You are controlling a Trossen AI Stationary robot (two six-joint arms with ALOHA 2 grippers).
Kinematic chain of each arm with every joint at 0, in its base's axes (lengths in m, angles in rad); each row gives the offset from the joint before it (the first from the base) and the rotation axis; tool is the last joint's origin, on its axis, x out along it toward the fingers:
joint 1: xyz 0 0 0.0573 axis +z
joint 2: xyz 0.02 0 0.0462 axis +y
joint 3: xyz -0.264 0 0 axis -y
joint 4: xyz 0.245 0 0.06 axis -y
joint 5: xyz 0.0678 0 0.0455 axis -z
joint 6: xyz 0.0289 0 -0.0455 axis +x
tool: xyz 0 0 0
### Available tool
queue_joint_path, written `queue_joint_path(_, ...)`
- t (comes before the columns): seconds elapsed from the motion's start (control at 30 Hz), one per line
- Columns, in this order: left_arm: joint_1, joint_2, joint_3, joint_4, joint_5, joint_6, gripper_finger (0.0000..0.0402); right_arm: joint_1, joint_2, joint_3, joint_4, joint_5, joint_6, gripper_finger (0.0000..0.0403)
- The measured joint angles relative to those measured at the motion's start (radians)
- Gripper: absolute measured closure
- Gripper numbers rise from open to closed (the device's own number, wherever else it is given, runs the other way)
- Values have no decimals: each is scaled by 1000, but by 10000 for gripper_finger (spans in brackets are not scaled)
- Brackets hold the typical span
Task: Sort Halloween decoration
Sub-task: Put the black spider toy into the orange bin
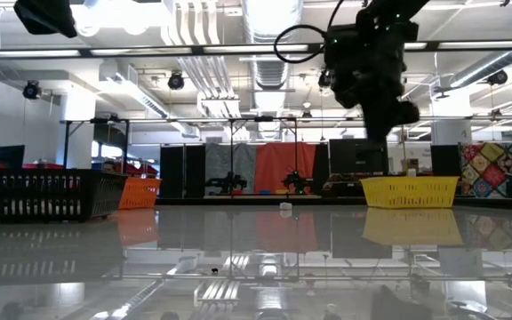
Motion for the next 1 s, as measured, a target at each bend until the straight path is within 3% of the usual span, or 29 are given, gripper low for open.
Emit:
queue_joint_path(0.17,0,-8,0,-3,2,18,315,132,0,-1,-120,-11,10,315)
queue_joint_path(0.37,0,-17,0,-3,2,59,315,315,0,-2,-121,26,145,323)
queue_joint_path(1.0,0,-51,0,-4,36,128,315,850,0,-37,-108,244,939,259)
